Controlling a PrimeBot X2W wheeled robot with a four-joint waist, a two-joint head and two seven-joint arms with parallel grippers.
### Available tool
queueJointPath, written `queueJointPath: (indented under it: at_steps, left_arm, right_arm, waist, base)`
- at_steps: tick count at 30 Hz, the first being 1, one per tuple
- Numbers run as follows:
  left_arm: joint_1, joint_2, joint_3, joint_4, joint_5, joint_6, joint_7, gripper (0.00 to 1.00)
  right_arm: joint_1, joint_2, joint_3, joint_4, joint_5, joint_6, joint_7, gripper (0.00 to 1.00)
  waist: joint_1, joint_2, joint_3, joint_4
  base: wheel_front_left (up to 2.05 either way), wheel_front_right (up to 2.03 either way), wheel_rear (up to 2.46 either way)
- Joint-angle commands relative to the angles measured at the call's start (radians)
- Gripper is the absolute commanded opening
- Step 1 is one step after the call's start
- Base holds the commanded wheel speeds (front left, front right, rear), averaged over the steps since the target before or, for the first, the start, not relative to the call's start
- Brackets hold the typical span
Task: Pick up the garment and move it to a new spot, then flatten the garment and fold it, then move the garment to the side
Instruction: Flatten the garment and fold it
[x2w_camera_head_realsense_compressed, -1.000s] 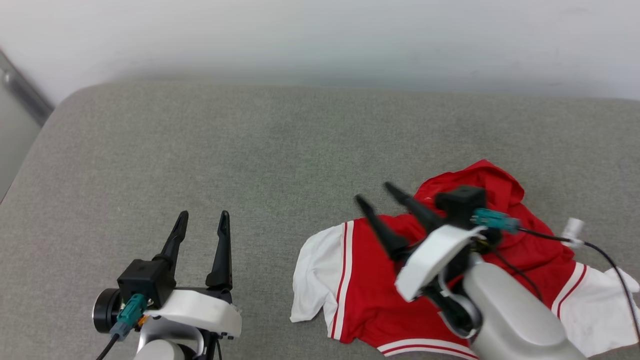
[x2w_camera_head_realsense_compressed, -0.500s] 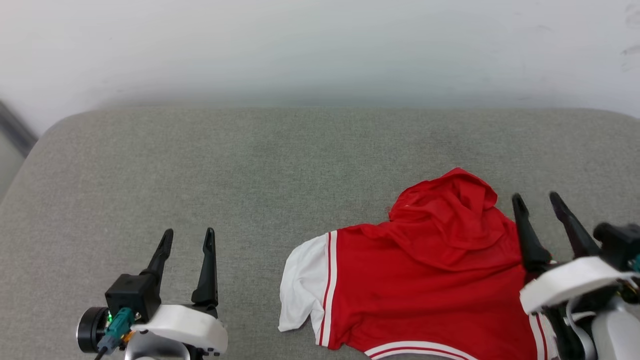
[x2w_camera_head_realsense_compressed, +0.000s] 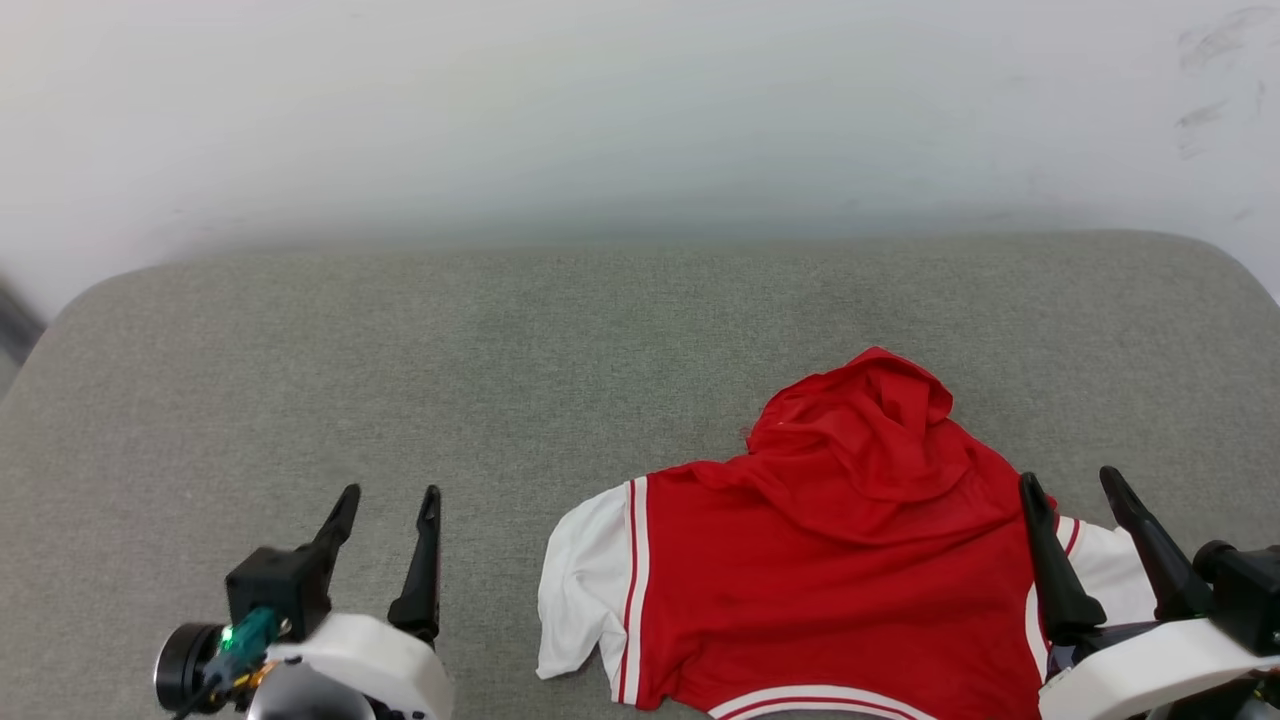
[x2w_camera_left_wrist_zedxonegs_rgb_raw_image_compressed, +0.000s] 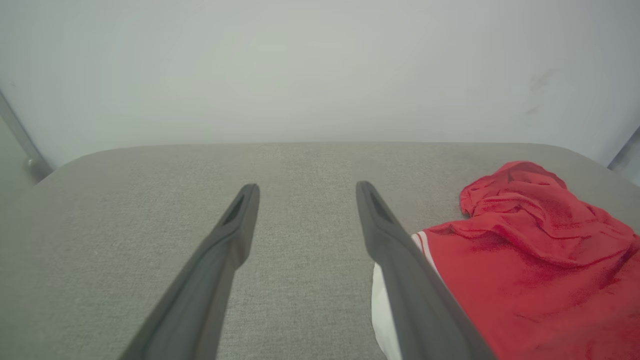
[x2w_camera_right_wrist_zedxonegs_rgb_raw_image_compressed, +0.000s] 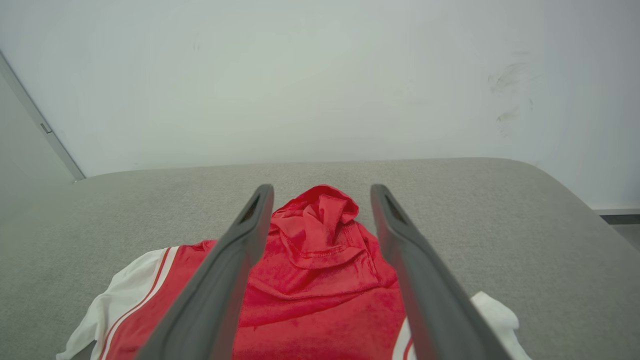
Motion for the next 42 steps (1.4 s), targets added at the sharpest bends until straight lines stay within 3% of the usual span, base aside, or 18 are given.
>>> queueJointPath:
  at_steps: [1, 7, 14, 30, 31, 32, 33, 34, 35, 42]
  left_arm:
    - [-0.025, 0.013, -0.009, -0.012, 0.002, -0.012, 0.026, 1.0]
    - [-0.115, 0.05, -0.08, -0.035, -0.032, -0.074, 0.255, 1.0]
    - [-0.197, 0.047, -0.17, -0.015, -0.086, -0.139, 0.482, 1.0]
    - [-0.171, 0.055, -0.249, 0.172, -0.185, -0.154, 0.754, 1.0]
    - [-0.169, 0.054, -0.255, 0.181, -0.19, -0.155, 0.764, 0.95]
    - [-0.166, 0.047, -0.255, 0.187, -0.196, -0.156, 0.765, 0.58]
    - [-0.167, 0.044, -0.255, 0.193, -0.196, -0.156, 0.76, 0.39]
    - [-0.169, 0.043, -0.258, 0.199, -0.192, -0.157, 0.757, 0.13]
    - [-0.167, 0.037, -0.256, 0.203, -0.2, -0.161, 0.752, 0.0]
    - [-0.182, 0.035, -0.231, 0.202, -0.189, -0.155, 0.687, 0.0]
  right_arm:
    - [0.019, 0.008, 0.004, -0.02, -0.006, 0.0, 0.01, 1.0]
    - [0.043, 0.018, 0.002, -0.071, -0.006, 0.0, 0.037, 1.0]
    - [0.008, 0.025, -0.002, -0.081, -0.005, 0.0, 0.032, 1.0]
    - [-0.049, 0.028, 0.005, -0.042, 0.033, 0.0, -0.003, 1.0]
    - [-0.05, 0.028, 0.007, -0.04, 0.033, 0.0, -0.005, 1.0]
    - [-0.05, 0.028, 0.007, -0.037, 0.038, 0.0, -0.008, 1.0]
    - [-0.051, 0.028, 0.008, -0.035, 0.04, 0.0, -0.009, 1.0]
    - [-0.052, 0.028, 0.008, -0.034, 0.044, 0.0, -0.011, 1.0]
    - [-0.053, 0.028, 0.004, -0.033, 0.049, 0.0, -0.013, 1.0]
    - [-0.053, 0.028, -0.01, -0.035, 0.055, 0.0, -0.007, 1.0]
  waist:
    - [0.0, 0.0, 0.0, -0.005]
    - [0.0, 0.0, 0.023, -0.021]
    - [0.0, 0.0, 0.093, -0.048]
    - [0.0, 0.0, 0.181, -0.1]
    - [0.0, 0.0, 0.182, -0.102]
    - [0.0, 0.0, 0.182, -0.104]
    - [0.0, 0.0, 0.181, -0.105]
    - [0.0, 0.0, 0.18, -0.106]
    - [0.0, 0.0, 0.179, -0.106]
    - [0.0, 0.0, 0.161, -0.095]
  base:
    - [0.0, 0.0, 0.0]
    - [0.0, 0.0, 0.0]
    - [0.0, 0.0, 0.0]
    - [0.0, 0.0, 0.0]
    - [0.0, 0.0, 0.0]
    - [0.0, 0.0, 0.0]
    - [0.0, 0.0, 0.0]
    - [0.0, 0.0, 0.0]
    - [0.0, 0.0, 0.0]
    - [0.0, 0.0, 0.0]
